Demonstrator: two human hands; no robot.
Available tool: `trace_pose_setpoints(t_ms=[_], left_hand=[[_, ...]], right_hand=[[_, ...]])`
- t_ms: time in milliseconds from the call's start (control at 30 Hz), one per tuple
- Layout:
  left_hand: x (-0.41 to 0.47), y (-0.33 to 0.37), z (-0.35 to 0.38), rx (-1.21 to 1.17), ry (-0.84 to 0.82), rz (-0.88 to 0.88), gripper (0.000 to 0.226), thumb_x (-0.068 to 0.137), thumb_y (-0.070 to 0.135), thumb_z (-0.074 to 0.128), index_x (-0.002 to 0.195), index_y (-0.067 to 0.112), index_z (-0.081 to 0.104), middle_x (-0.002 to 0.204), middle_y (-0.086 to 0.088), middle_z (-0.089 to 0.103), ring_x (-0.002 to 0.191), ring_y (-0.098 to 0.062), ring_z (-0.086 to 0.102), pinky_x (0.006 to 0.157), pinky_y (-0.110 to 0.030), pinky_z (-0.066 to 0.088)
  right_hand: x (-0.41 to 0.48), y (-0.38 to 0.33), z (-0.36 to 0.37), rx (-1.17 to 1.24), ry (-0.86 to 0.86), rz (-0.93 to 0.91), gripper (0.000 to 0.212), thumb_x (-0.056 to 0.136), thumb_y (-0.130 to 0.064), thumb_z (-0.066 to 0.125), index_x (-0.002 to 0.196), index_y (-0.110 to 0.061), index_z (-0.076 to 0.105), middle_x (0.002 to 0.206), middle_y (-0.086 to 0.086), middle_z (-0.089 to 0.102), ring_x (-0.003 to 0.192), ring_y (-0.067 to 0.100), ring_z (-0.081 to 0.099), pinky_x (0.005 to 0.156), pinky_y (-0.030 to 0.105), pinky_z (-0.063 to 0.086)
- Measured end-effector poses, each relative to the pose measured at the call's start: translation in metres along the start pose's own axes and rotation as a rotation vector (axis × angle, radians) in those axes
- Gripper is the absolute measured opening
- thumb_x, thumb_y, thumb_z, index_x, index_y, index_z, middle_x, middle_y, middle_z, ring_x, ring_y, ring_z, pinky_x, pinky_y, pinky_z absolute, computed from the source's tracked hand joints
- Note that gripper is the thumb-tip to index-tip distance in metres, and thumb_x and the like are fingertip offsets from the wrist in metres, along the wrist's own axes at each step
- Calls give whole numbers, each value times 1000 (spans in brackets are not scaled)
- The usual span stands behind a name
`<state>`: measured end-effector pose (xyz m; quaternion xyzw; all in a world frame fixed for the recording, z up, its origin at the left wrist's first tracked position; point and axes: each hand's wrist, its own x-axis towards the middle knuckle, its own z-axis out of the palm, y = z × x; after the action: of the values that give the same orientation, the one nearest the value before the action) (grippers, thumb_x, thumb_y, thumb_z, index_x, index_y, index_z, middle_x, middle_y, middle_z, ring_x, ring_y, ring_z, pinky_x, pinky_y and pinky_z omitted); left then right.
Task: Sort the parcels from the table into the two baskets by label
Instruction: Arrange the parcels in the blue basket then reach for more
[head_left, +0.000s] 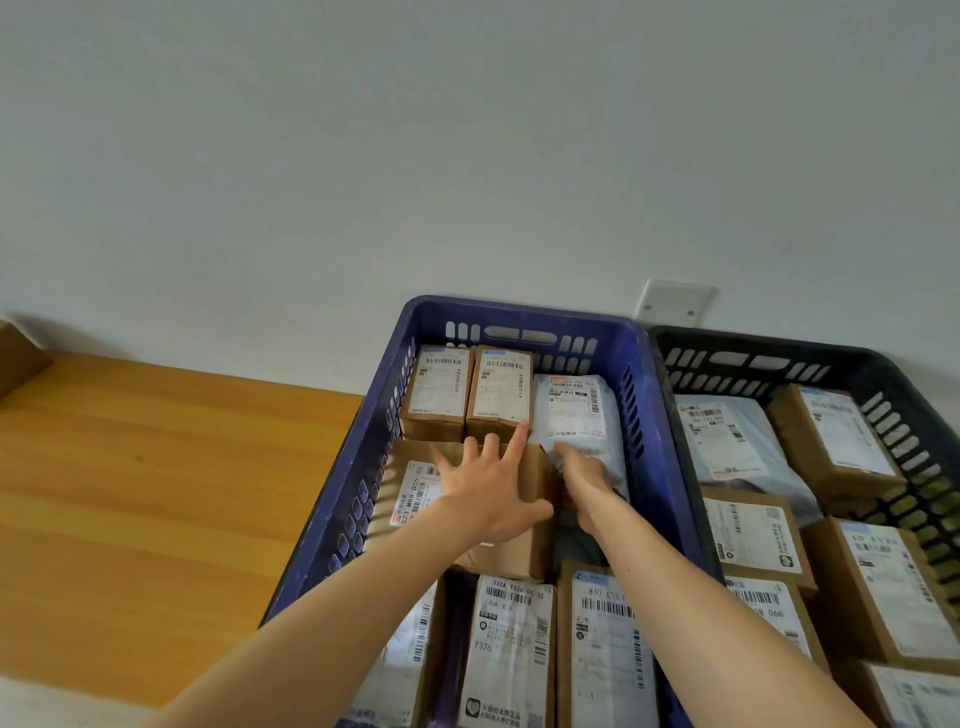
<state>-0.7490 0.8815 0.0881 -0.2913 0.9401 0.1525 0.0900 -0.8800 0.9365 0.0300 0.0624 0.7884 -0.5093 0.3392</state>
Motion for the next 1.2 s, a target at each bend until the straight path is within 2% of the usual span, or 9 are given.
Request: trace_pose_setpoints(t_ms=[167, 300, 567, 700, 867, 967, 1067, 1133, 1200], left_hand=[[1, 3, -1, 61, 11, -1, 98, 83, 68, 44, 151, 32, -17, 153, -10, 25, 141, -36, 21, 110, -70, 10], [3, 4, -1, 94, -2, 5, 98, 83, 69, 42, 152, 30, -17, 153, -10, 25, 140, -36, 21, 108, -72, 10], [17, 11, 10, 155, -60, 2, 97, 85, 70, 39, 150, 32, -22, 154, -12, 21, 142, -37, 16, 107, -75, 5], [23, 20, 19, 192, -60, 0, 93, 87, 71, 34, 148, 33, -26, 153, -14, 21, 142, -38, 13, 106, -75, 7], [25, 9, 21, 92, -87, 36, 84, 90, 73, 22, 149, 33, -23, 160, -10, 10, 147, -34, 4, 110, -71, 1], [20, -10, 16, -34, -107, 67, 77, 95, 65, 18, 152, 25, -16, 163, -5, -7, 149, -28, -8, 115, -63, -3], [11, -32, 9, -39, -173, 42, 87, 93, 64, 36, 153, 25, -14, 158, -8, -26, 145, -33, -20, 116, -62, -2], [6, -48, -1, -59, -278, 14, 99, 85, 67, 52, 152, 34, -13, 156, -7, -31, 143, -40, -23, 115, -63, 0], [1, -62, -13, -24, -383, 30, 107, 78, 62, 66, 150, 43, -10, 155, -6, -31, 143, -44, -19, 116, -62, 2]], right_hand=[[0, 5, 2, 0, 67, -123, 49, 96, -33, 54, 132, -1, 47, 126, 20, 56, 114, 34, 54, 101, 45, 45], [-1, 7, 0, 4, 139, -230, 42, 94, -26, 60, 126, 1, 56, 121, 18, 62, 111, 32, 58, 92, 37, 47], [-9, -3, -10, -321, 230, -339, 40, 88, -27, 68, 121, -4, 60, 119, 15, 63, 110, 28, 58, 82, 29, 42], [-15, -3, -20, -459, 237, -348, 32, 89, -35, 65, 107, -9, 65, 106, 11, 66, 94, 24, 62, 72, 31, 48], [-26, 5, -30, -624, 184, -628, 20, 96, -38, 54, 94, -19, 61, 96, 1, 64, 86, 14, 60, 65, 25, 44], [-33, 5, -30, -517, -35, -640, 24, 96, -42, 53, 101, -20, 60, 100, -2, 63, 96, 16, 60, 78, 30, 49], [-40, 8, -33, -642, -61, -726, 40, 96, -44, 52, 127, -20, 52, 125, 2, 56, 115, 18, 54, 94, 36, 47], [-49, 10, -33, -841, -77, -863, 54, 97, -46, 48, 145, -23, 35, 152, 1, 31, 137, 18, 34, 108, 41, 37], [-57, 11, -28, -1025, -197, -950, 62, 97, -54, 42, 151, -31, 24, 162, -4, 5, 149, 17, 6, 118, 47, 20]])
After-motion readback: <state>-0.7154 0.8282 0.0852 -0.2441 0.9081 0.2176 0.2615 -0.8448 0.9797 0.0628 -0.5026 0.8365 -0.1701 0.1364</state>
